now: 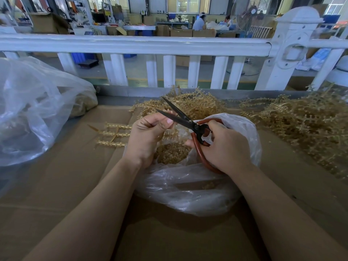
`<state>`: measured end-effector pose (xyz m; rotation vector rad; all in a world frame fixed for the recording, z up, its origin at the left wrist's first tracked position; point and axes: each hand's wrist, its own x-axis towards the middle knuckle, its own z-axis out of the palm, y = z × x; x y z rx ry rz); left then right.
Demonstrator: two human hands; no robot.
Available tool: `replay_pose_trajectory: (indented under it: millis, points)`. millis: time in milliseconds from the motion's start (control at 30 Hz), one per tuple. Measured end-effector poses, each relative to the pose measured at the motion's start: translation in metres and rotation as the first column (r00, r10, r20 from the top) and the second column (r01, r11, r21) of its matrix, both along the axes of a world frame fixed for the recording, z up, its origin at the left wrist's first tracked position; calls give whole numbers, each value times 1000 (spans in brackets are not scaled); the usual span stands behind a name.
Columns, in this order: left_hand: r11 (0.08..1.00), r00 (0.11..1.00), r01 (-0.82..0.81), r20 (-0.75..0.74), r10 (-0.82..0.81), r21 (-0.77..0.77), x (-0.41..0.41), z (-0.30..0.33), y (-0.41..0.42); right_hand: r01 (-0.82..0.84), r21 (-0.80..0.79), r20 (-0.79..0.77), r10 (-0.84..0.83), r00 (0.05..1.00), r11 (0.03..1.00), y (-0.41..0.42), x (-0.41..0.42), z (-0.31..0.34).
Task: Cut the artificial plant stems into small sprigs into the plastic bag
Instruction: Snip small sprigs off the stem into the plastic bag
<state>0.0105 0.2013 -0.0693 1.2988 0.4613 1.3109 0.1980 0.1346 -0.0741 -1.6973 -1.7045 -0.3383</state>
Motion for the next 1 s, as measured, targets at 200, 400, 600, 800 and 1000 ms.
replay_pose_trajectory:
  millis: [200, 400, 600, 800, 1000]
  points:
    - [1000, 1000, 7, 17, -8, 10, 0, 0, 1, -13, -28, -14, 12, 1000, 1000, 0, 1, -1]
    - [1000, 999, 5, 45, -6, 14, 0, 2, 5, -19, -28, -6, 19, 1000, 999, 0, 1, -1]
    - [1000, 999, -30, 33, 30, 3, -2, 0, 4, -3, 30, 47, 1, 999, 1000, 0, 0, 0]
    - [999, 999, -37, 6, 36, 3, -2, 0, 3, 6, 50, 47, -8, 999, 999, -1, -1, 1]
    - [1000, 1000, -11, 2, 11, -27, -3, 2, 1, -21, 9, 12, 21, 1000, 1000, -2, -1, 2]
